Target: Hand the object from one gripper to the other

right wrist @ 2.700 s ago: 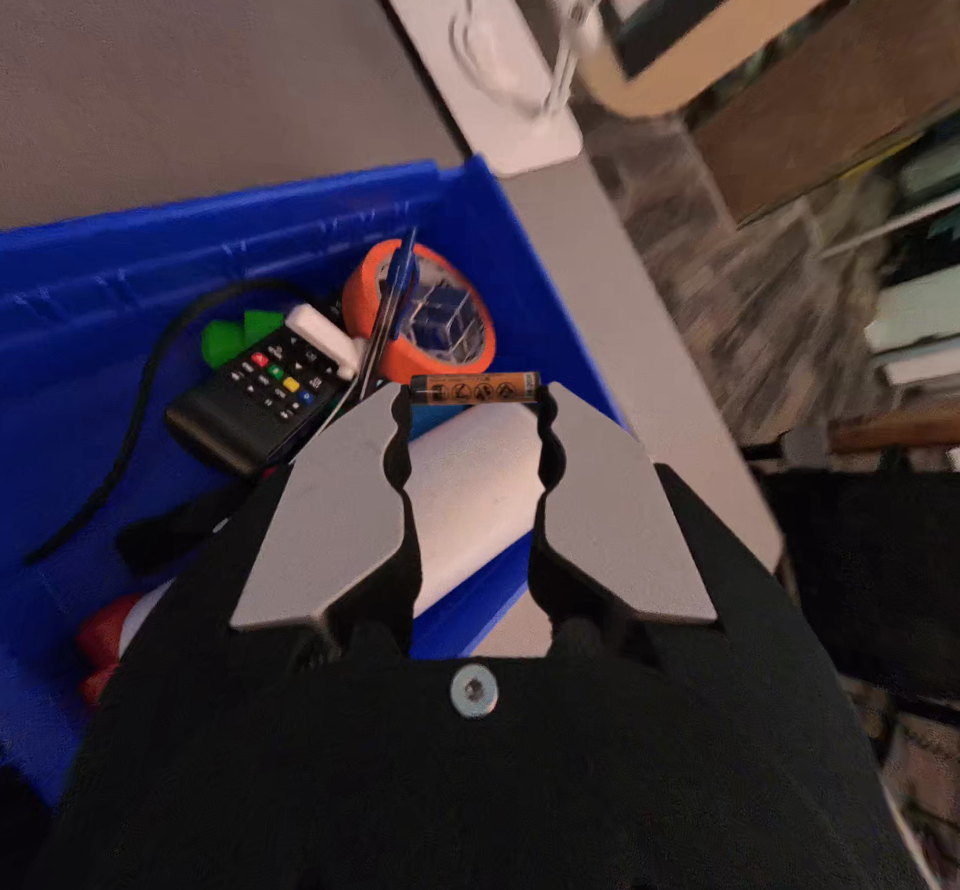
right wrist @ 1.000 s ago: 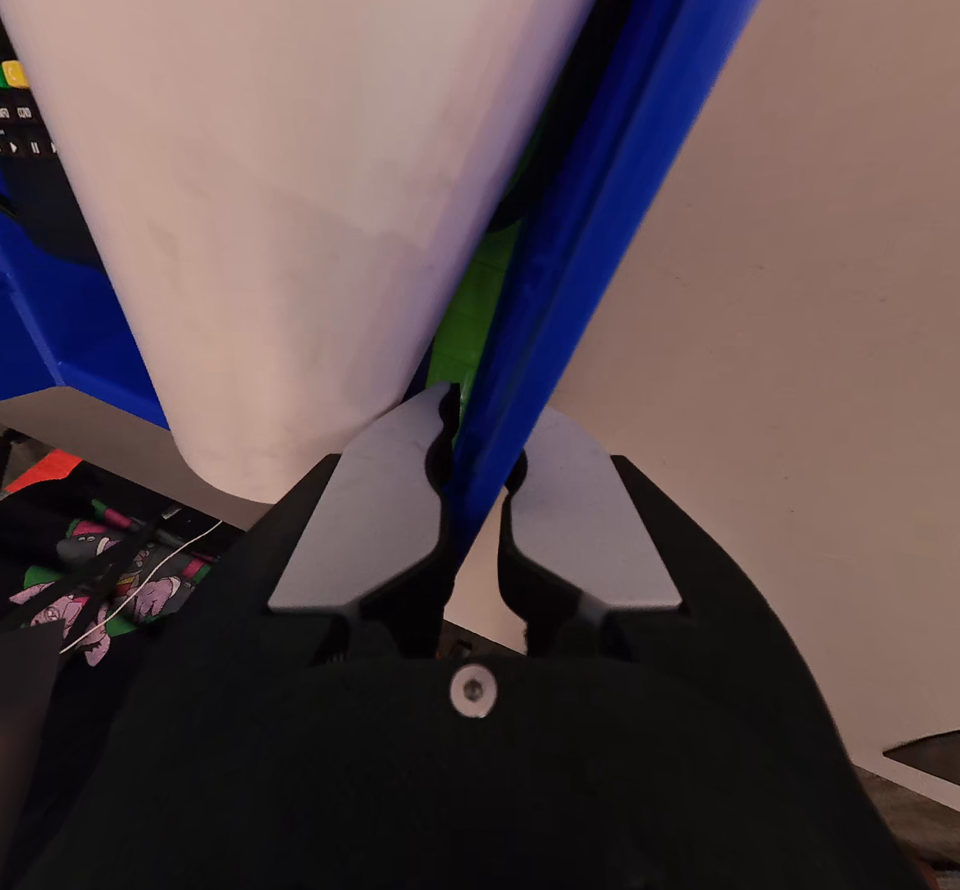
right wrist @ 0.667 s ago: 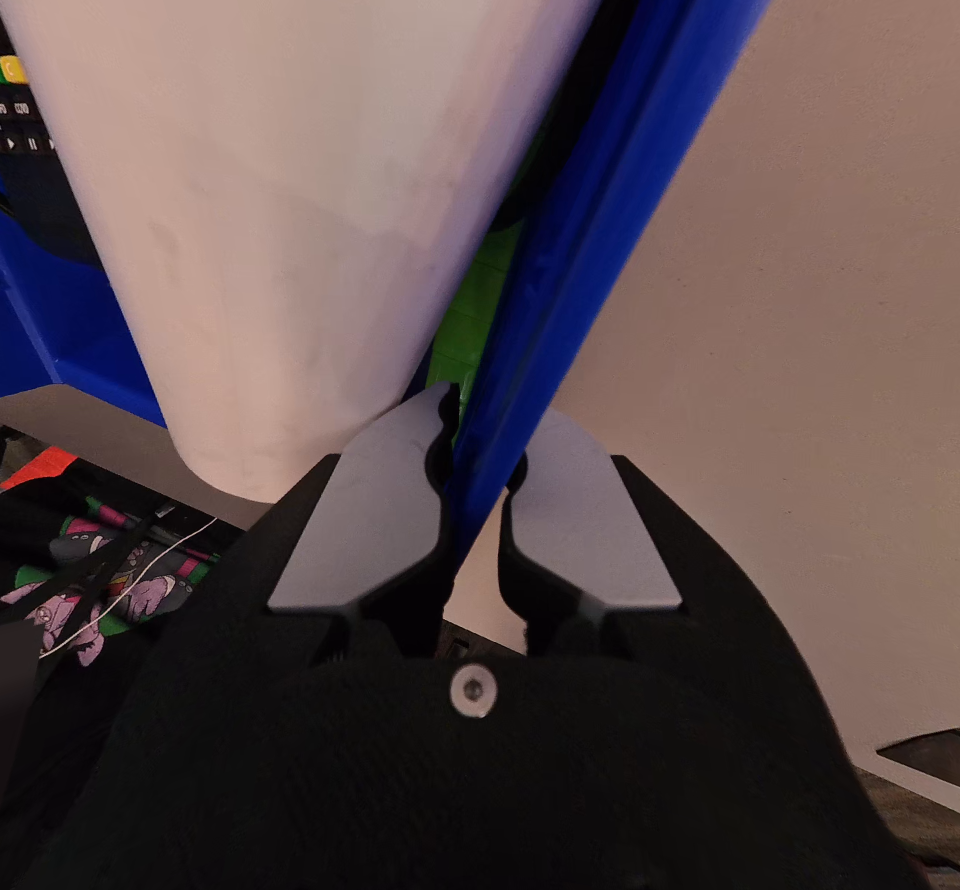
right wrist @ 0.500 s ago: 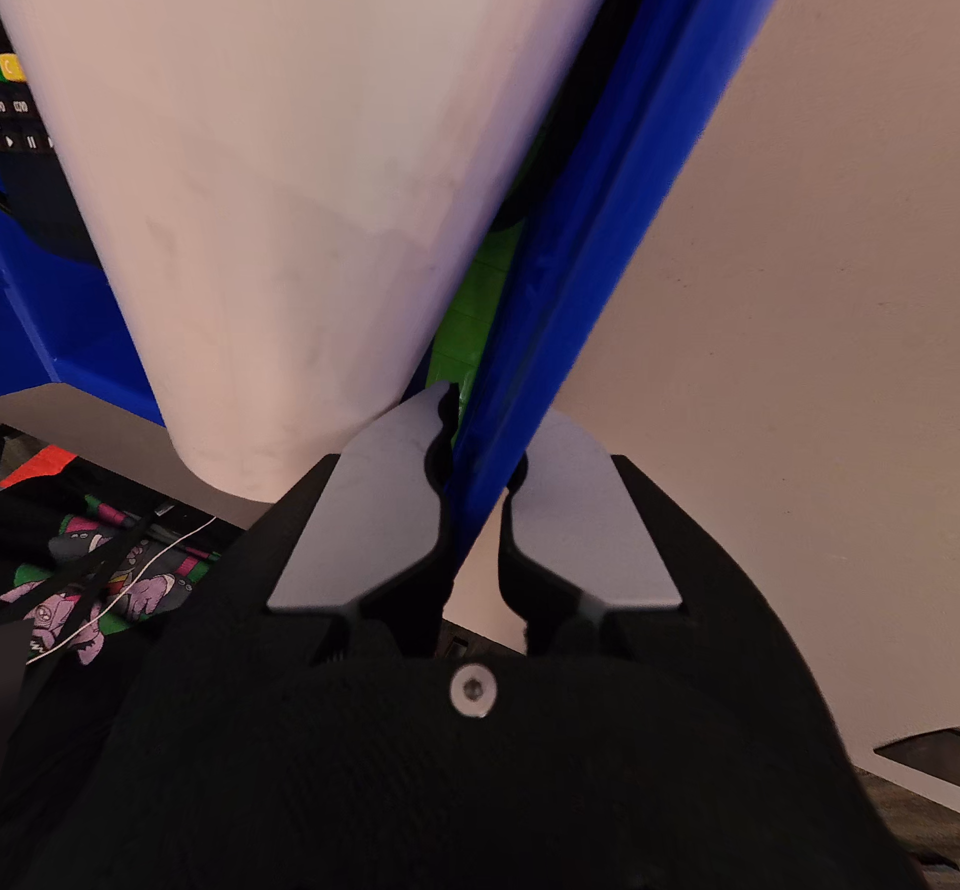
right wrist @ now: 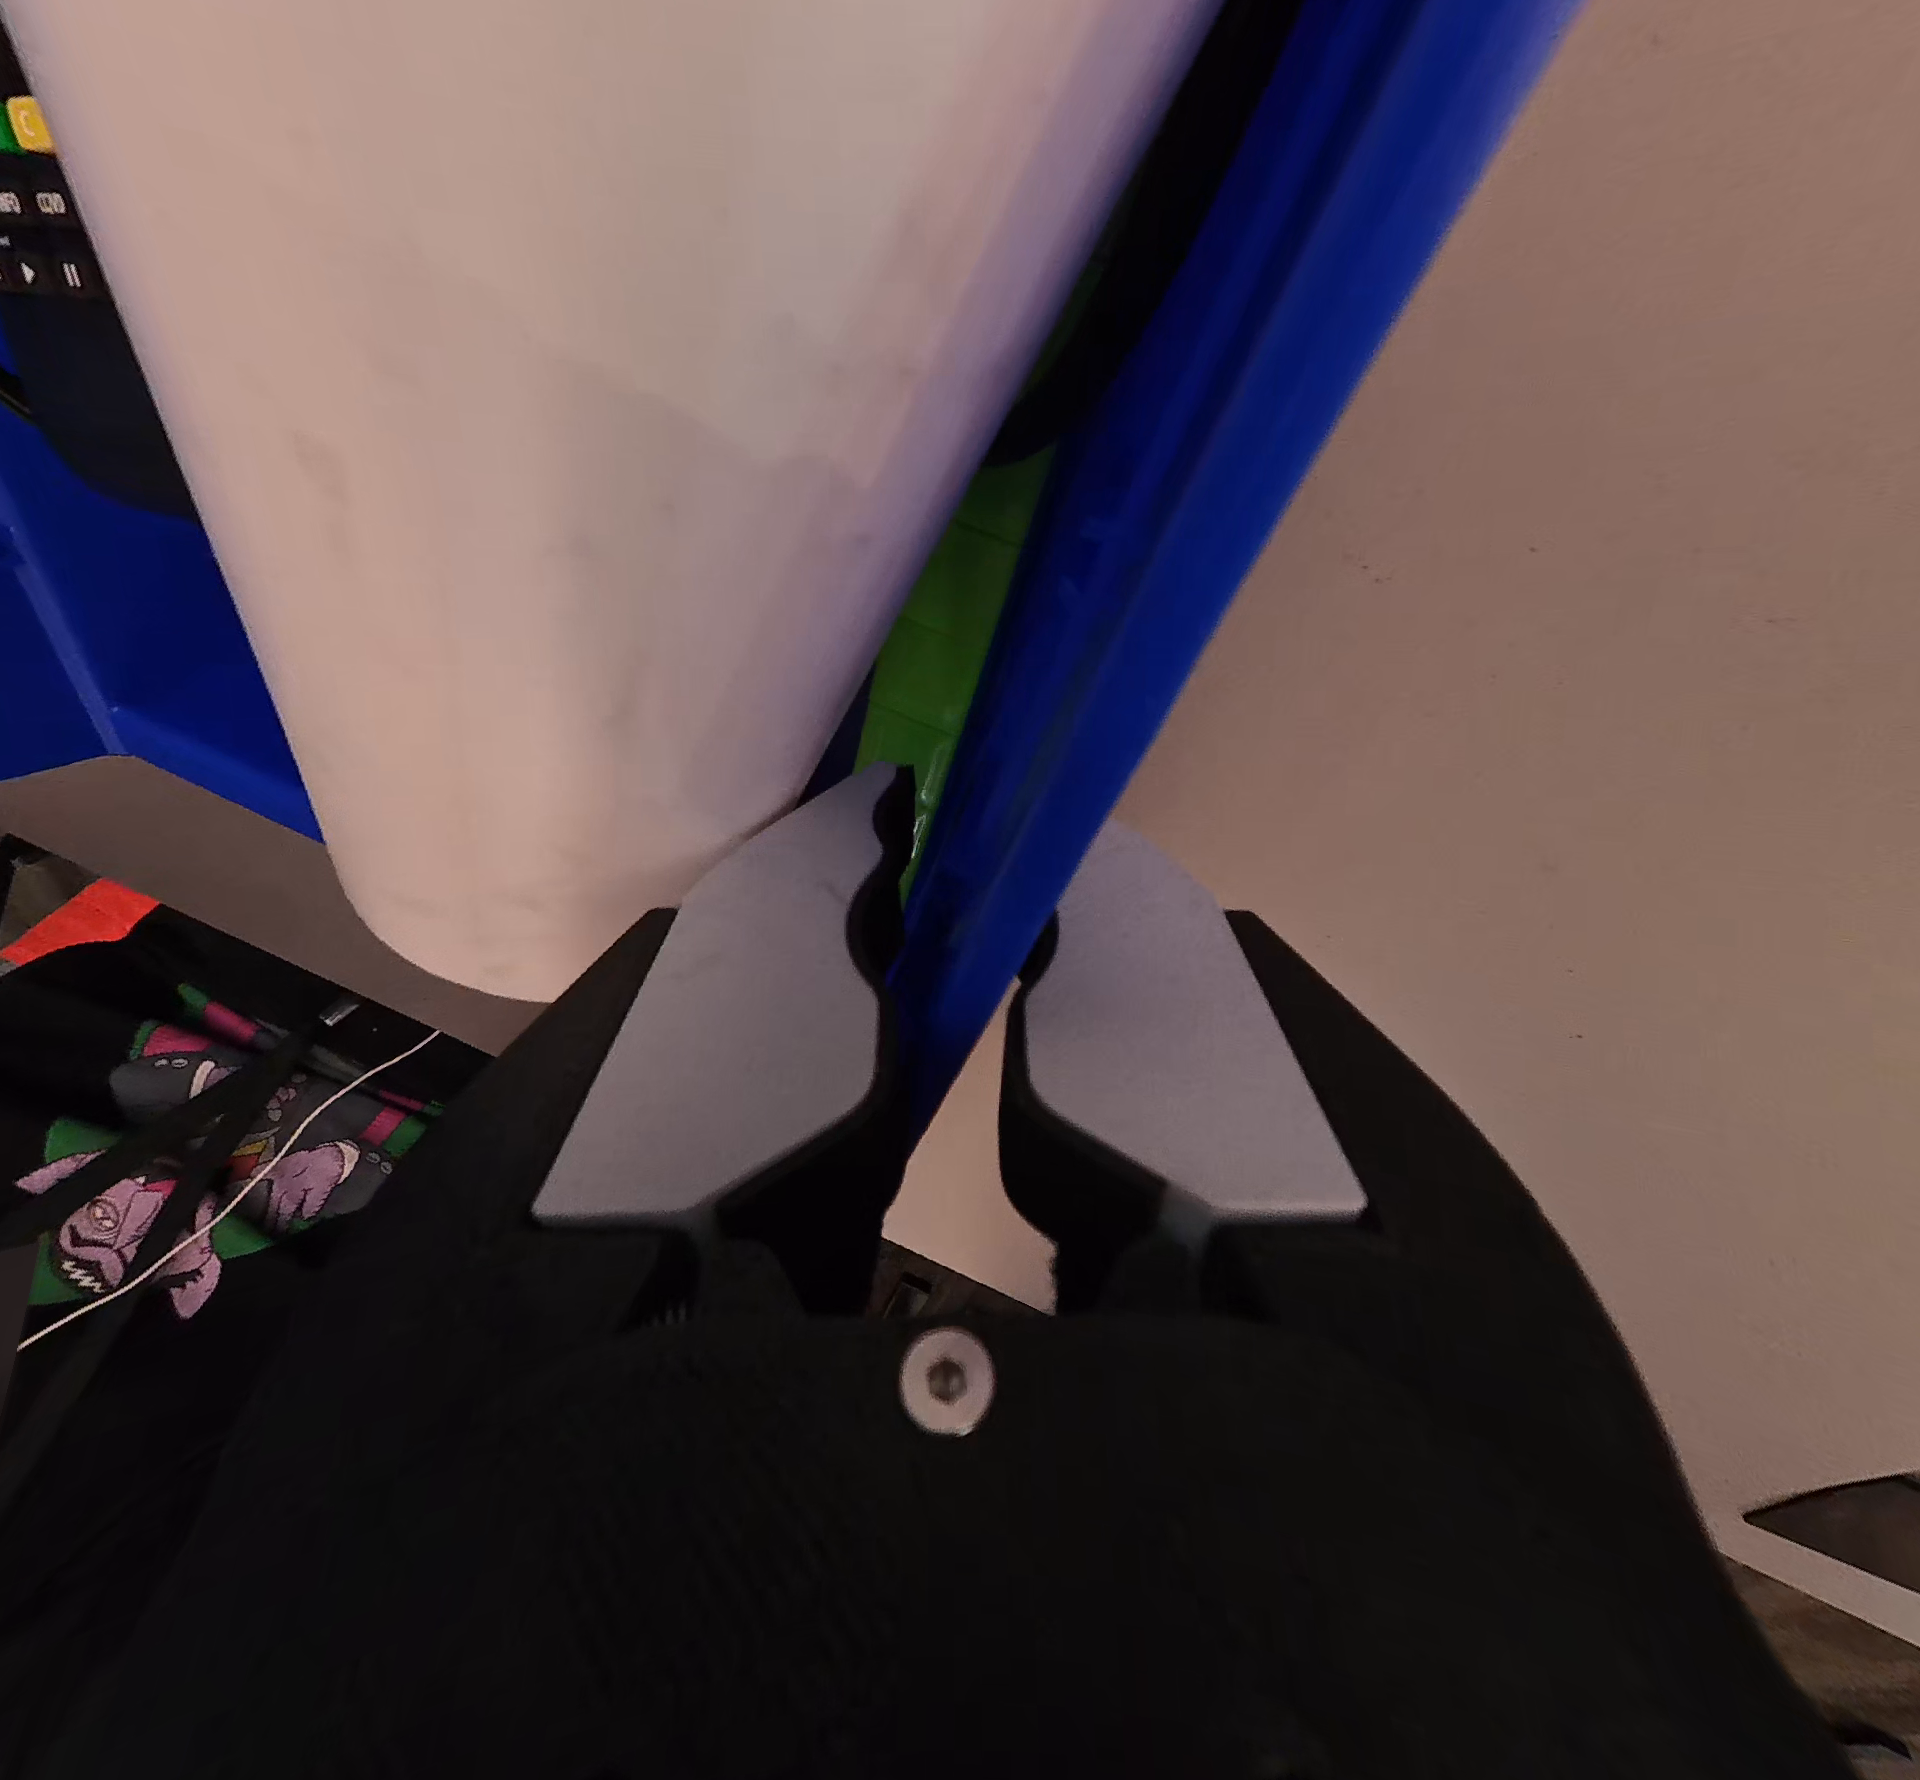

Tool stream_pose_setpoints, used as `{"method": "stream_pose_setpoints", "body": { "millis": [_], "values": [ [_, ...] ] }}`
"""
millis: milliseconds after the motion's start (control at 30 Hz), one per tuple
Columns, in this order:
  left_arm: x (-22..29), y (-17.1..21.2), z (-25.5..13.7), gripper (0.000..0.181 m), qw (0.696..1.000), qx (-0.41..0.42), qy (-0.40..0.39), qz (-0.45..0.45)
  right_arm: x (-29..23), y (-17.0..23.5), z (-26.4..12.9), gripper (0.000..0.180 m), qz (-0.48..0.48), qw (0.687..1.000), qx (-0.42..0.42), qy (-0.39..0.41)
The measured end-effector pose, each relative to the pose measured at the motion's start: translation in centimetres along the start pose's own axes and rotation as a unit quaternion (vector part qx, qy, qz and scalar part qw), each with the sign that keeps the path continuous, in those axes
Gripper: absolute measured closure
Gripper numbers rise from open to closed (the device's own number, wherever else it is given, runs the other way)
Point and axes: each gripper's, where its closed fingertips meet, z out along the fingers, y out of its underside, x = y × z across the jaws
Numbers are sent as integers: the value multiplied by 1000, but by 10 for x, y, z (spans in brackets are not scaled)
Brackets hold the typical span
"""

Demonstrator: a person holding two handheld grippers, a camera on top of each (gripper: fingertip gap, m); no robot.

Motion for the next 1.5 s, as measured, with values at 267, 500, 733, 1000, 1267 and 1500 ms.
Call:
{"method": "stream_pose_setpoints", "body": {
  "millis": [267,500,733,1000,1267,1500],
  "values": [
    [-13,50,35,177,979,-127,37,-158,-1,0,0,163,-2,1000,-2,-3],
    [15,63,33,176,968,-191,58,-153,0,1,1,164,-1,1000,-1,1],
    [78,67,43,173,945,-276,135,-109,2,2,4,167,-10,999,-20,38],
    [130,55,40,161,949,-298,99,-21,2,2,4,167,5,998,-29,60],
    [142,53,28,152,947,-288,138,1,-8,1,-7,160,23,1000,-4,10],
    [122,29,-17,158,972,-176,149,-36,-24,-1,-97,156,67,971,187,136]
  ]
}}
